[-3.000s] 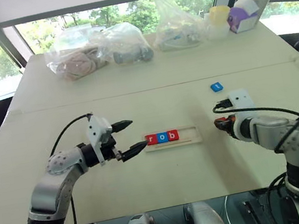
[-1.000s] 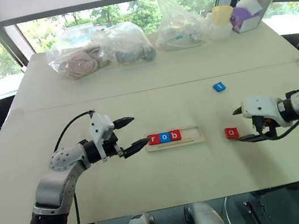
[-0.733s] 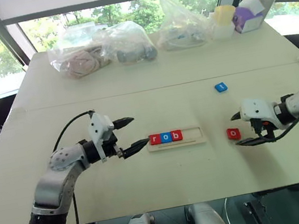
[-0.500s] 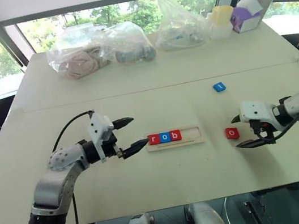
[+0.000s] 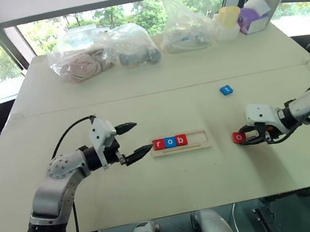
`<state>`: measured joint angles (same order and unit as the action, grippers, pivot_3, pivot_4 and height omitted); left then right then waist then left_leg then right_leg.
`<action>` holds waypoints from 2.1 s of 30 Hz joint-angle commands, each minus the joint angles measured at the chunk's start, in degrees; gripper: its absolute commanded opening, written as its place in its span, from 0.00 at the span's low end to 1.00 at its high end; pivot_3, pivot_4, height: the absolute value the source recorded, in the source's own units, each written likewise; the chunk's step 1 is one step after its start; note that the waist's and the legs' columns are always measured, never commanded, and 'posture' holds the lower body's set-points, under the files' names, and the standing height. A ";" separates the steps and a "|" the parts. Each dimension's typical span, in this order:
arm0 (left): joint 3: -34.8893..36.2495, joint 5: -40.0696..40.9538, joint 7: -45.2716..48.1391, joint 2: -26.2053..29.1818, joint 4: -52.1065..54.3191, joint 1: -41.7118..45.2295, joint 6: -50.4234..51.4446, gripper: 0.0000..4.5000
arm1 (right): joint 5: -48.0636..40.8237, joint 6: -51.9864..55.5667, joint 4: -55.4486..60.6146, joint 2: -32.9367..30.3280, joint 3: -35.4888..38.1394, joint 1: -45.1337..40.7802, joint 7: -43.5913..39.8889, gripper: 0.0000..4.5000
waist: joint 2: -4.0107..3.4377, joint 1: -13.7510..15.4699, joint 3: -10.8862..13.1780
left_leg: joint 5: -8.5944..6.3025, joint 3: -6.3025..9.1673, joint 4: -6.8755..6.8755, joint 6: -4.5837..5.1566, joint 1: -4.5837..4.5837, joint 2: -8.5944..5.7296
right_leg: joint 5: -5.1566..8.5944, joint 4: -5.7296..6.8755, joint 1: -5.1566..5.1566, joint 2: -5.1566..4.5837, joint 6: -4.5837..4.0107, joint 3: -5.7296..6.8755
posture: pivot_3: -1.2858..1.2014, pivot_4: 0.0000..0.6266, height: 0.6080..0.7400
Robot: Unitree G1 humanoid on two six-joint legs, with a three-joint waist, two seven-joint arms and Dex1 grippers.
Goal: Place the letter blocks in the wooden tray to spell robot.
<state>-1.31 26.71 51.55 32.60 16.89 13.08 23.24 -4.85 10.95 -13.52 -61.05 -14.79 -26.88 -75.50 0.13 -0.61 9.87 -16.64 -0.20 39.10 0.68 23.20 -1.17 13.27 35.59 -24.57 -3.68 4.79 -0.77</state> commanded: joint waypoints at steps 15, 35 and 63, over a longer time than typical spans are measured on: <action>0.53 0.62 0.08 0.18 1.22 1.08 -0.58 1.00 | -0.52 19.44 18.74 7.33 -2.96 -13.72 -1.65 0.25 | 0.00 0.37 0.00 | 0.07 0.04 0.01 -0.12 0.08 -0.03 | 0.01 0.41 -0.26 -0.02 -0.02 0.00 | 0.52 0.24 1.00; 0.92 0.89 -1.92 -0.27 3.08 -0.75 -0.24 1.00 | 4.37 20.76 12.88 16.56 -9.69 -17.17 0.18 0.25 | 0.00 0.00 0.01 | 0.09 0.04 0.01 -0.15 0.15 -0.05 | -0.08 0.50 -0.38 -0.03 0.14 0.01 | 0.52 0.24 1.00; 1.38 1.58 -2.92 0.00 4.81 -1.91 0.86 1.00 | 8.48 16.97 9.05 18.70 -11.45 -16.93 -1.19 0.81 | 0.00 -0.05 0.00 | 0.09 0.04 0.01 -0.15 0.14 -0.05 | -0.09 0.51 -0.38 -0.02 0.17 0.01 | 0.52 0.24 1.00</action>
<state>-1.26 27.01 48.52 32.39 19.35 11.35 24.39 3.25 28.85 -4.89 -42.34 -26.38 -42.93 -76.48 0.13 -0.66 9.88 -16.55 -0.15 39.10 0.53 23.34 -1.22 13.17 36.10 -24.95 -3.71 4.96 -0.75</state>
